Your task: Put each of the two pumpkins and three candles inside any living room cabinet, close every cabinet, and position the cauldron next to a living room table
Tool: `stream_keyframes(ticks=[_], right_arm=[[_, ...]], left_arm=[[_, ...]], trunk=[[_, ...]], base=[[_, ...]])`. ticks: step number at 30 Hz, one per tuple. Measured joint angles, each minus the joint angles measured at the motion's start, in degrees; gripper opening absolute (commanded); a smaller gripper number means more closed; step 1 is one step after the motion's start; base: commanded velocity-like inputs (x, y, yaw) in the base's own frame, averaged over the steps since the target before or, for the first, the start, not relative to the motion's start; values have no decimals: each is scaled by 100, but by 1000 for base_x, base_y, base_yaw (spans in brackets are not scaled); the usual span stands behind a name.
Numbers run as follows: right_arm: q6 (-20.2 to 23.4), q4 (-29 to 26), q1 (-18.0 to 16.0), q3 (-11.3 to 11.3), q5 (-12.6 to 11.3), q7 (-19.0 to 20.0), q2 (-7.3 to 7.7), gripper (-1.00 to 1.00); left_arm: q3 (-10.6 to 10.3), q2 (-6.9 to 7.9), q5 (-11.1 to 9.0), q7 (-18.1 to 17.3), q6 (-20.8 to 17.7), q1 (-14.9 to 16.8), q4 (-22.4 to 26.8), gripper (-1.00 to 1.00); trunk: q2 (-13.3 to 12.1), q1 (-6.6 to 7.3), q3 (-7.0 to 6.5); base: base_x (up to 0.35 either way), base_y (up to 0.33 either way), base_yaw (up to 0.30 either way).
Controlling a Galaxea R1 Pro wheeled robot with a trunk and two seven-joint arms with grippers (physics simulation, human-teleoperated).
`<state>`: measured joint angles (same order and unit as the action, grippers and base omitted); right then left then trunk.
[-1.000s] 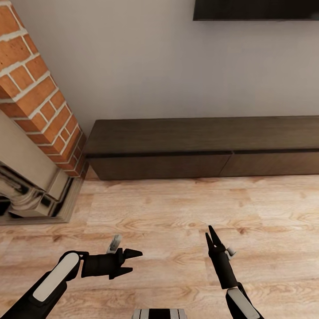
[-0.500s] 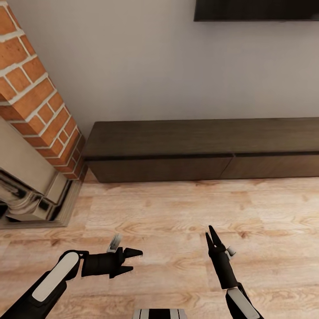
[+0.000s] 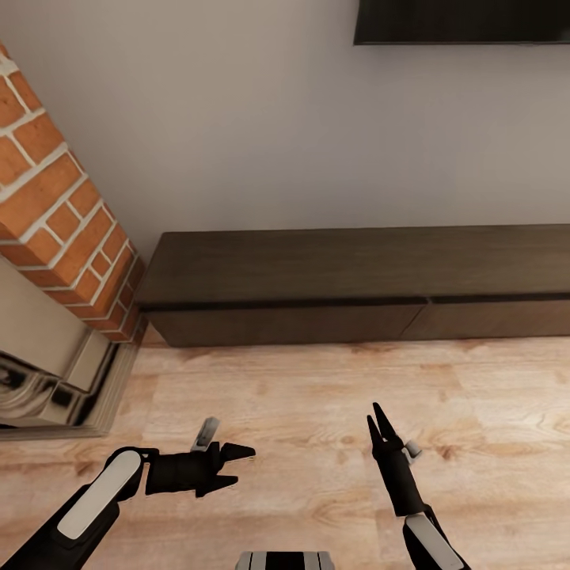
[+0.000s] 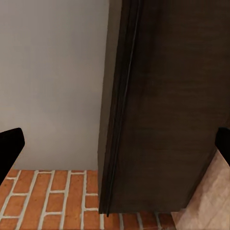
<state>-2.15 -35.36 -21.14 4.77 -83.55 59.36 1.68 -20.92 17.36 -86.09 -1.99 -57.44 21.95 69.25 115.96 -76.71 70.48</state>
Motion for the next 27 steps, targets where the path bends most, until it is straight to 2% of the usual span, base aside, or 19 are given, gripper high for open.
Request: stream_keyframes(ticks=[27], right_arm=[[-7,5,1,9,8,-33,0,100]], left_arm=[[0,-9,0,0,0,-1,-18,100]], trunk=[[0,0,0]], base=[[309,0,0]])
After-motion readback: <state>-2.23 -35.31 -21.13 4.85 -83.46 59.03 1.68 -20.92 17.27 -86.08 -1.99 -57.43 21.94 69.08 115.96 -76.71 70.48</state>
